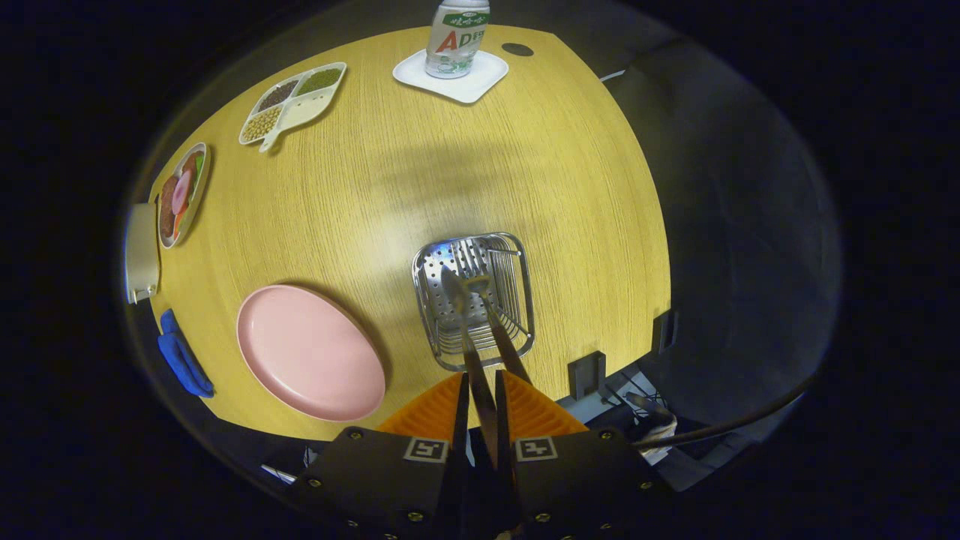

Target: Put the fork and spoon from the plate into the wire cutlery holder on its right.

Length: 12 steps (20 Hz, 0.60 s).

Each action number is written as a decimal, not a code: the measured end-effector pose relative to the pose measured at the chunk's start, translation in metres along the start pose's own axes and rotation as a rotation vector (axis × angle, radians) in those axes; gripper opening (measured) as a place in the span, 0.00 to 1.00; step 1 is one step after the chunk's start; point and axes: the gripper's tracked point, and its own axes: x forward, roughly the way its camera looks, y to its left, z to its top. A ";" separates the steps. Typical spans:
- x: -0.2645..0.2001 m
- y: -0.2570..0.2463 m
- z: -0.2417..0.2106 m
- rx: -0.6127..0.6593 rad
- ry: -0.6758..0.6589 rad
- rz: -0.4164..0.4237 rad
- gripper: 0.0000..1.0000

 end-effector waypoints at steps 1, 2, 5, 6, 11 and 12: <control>-0.002 0.002 0.002 0.006 -0.012 0.011 0.20; -0.005 0.002 0.004 0.015 -0.021 0.017 0.22; -0.010 0.005 0.004 0.051 -0.037 0.039 0.41; -0.012 0.005 0.005 0.056 -0.047 0.044 0.41; -0.021 0.009 0.011 0.066 -0.110 0.062 0.41; -0.022 0.010 0.014 0.065 -0.124 0.067 0.41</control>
